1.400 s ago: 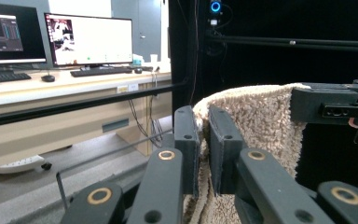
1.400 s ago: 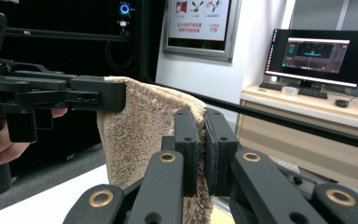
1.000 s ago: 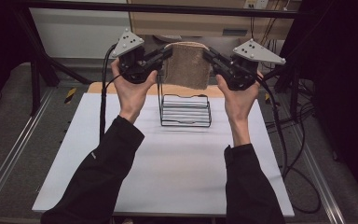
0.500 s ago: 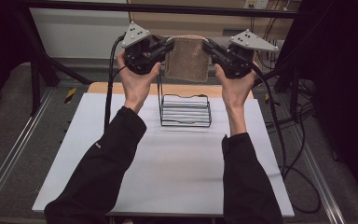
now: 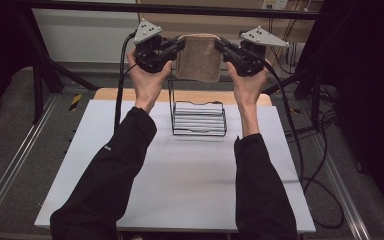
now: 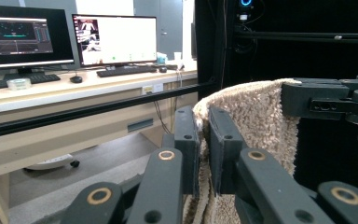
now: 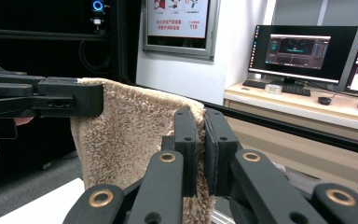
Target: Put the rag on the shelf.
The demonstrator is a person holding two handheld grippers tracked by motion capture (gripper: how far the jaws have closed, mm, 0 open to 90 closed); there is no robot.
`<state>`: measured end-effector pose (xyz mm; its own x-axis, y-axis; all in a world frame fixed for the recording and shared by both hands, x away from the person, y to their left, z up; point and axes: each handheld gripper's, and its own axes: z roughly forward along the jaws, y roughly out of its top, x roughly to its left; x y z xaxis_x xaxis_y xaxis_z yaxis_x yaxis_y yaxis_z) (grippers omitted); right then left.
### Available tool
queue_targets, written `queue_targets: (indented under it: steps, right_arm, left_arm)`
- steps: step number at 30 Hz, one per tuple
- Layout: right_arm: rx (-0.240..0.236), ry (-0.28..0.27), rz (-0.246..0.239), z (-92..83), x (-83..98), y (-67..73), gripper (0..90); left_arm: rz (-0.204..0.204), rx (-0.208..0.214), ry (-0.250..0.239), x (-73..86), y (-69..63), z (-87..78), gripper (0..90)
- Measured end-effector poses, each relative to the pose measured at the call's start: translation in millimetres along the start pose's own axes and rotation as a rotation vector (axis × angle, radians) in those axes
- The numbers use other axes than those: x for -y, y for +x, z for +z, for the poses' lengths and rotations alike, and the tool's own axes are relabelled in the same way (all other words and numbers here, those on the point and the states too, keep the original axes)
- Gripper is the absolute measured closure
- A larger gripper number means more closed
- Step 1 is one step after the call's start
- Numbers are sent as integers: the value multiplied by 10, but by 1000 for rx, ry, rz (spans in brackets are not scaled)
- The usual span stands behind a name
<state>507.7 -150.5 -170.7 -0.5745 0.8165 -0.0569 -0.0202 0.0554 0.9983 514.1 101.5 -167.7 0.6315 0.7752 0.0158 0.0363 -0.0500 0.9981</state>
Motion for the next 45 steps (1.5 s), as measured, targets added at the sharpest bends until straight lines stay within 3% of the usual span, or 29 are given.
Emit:
queue_targets:
  steps: [4,11,14,21,35,45]
  right_arm:
    - [7,4,-1,54,14,-38,852]
    - [20,25,-10,115,60,-100,852]
    - [24,39,-3,142,84,-116,852]
    - [22,64,-24,179,157,-109,852]
    - [2,112,-16,57,365,-56,851]
    - [-12,111,-3,-27,427,-44,849]
  left_arm:
    - [-19,7,-6,33,28,56,826]
    - [-11,-1,8,104,53,151,826]
    - [11,1,10,140,64,168,826]
    - [0,6,25,245,101,174,826]
    - [-3,51,55,469,52,90,825]
    - [4,92,72,505,5,23,824]
